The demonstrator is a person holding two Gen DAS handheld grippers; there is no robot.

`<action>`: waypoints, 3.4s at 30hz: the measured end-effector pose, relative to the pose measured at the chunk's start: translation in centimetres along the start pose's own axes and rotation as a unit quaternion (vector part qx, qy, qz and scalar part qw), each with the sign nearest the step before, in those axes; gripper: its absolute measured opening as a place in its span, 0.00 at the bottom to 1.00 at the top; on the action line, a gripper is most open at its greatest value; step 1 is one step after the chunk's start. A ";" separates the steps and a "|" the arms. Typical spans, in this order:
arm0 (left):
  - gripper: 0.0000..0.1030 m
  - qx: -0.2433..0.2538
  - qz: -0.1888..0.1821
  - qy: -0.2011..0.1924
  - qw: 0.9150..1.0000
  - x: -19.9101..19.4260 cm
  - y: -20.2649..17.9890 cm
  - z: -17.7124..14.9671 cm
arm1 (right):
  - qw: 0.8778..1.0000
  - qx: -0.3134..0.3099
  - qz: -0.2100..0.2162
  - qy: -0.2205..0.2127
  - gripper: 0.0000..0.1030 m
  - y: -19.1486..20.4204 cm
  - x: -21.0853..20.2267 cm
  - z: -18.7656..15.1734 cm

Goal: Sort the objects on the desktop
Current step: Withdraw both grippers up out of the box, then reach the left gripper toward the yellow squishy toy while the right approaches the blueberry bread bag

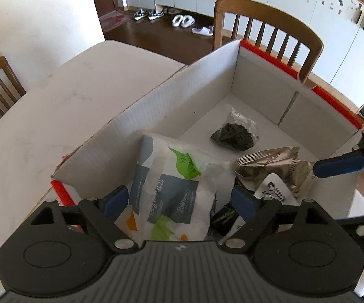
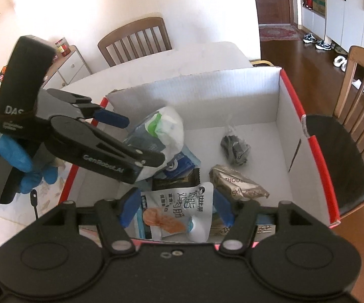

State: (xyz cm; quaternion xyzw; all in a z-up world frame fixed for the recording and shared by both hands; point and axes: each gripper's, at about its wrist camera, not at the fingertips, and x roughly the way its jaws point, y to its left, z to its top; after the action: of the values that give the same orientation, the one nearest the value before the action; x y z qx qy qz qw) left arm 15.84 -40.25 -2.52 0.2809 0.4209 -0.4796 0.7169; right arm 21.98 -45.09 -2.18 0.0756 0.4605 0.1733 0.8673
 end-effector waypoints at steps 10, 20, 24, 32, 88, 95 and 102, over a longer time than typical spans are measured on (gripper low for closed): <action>0.86 -0.002 -0.012 -0.025 1.000 -3.5 -0.8 -1.4 | 1.000 -0.012 0.002 -0.011 0.62 1.1 -0.9 -0.1; 0.86 -0.028 -0.014 -0.057 0.998 -7.0 -1.2 -3.9 | 0.999 -0.016 0.009 -0.030 0.62 2.0 -2.5 -0.5; 0.86 -0.040 -0.014 -0.066 0.997 -8.2 -1.1 -5.1 | 0.999 -0.024 0.010 -0.033 0.63 2.8 -2.9 -0.7; 0.86 -0.055 -0.017 -0.089 0.994 -10.8 -0.8 -7.5 | 0.999 -0.020 0.006 -0.038 0.65 4.0 -3.5 -1.1; 0.99 -0.184 0.032 -0.143 0.972 -18.3 21.1 -28.4 | 0.998 -0.041 0.000 -0.045 0.84 30.0 8.4 -0.8; 1.00 -0.197 0.053 -0.146 0.968 -17.9 23.8 -29.7 | 0.998 -0.041 -0.004 -0.043 0.90 31.8 10.4 -0.1; 1.00 -0.199 0.084 -0.147 0.965 -17.2 27.0 -31.0 | 0.998 -0.042 -0.016 -0.032 0.91 32.9 13.0 0.6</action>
State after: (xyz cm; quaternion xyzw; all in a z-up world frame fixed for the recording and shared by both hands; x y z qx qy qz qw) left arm 27.28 2.83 -2.69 0.0941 0.3728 -0.3600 0.8500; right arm 21.59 -9.77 -2.30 0.0373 0.4258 0.1758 0.8868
